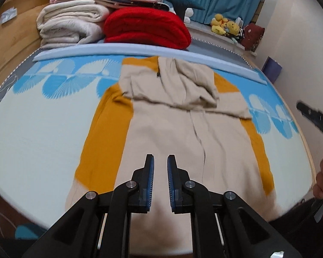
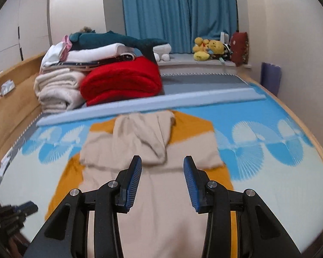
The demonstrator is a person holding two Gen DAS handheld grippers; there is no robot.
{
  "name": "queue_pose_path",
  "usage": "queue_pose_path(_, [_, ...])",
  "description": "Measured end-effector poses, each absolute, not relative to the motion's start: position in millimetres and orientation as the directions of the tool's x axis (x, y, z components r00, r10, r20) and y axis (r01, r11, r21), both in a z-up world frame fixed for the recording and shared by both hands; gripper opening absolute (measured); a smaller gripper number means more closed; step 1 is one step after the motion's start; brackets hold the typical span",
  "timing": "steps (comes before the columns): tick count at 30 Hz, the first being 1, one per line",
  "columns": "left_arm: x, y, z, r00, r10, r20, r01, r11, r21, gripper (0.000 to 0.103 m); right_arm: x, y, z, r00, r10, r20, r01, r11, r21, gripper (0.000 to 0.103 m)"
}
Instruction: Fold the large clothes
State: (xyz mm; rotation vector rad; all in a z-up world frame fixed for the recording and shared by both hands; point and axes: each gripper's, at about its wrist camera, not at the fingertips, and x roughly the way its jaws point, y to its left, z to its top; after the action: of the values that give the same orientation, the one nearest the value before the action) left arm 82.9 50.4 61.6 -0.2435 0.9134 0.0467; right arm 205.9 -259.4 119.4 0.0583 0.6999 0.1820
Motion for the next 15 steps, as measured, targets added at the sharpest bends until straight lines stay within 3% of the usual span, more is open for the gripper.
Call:
queue_pose_path(2, [65.4,55.4,64.9,0.61,-0.065,-0.79,-0.137,0.973,-0.186,0.011,174.7,-285.9,108.4,0.733,0.174,-0.657,-0.108,0.984,0.141,0.038])
queue_pose_path(5, [46.7,71.2,72.7,0.614,-0.081,-0.785,-0.097,0.98,-0.176,0.011,145.2,-317.0,92.3,0.723,0.158,-0.673,-0.056,0.984,0.172,0.015])
queue_pose_path(10, [34.0,125.0,64.8,0.638,-0.002,-0.77,-0.114,0.989,-0.097,0.009,118.6,-365.3,60.3,0.694,0.09,-0.714,0.03,0.988,0.153,0.013])
queue_pose_path(12, [32.2,153.0,43.6,0.592,-0.008,-0.806,-0.2,0.967,-0.156,0.006,112.2,-383.5,43.0,0.663,0.078,-0.744,0.066,0.985,0.162,0.015])
queue_pose_path(15, [27.1,194.6,7.5,0.528,-0.173,-0.832,-0.34,0.855,-0.393,0.004,113.8,-406.5,7.0,0.555,0.07,-0.829,0.136,0.975,0.174,0.017])
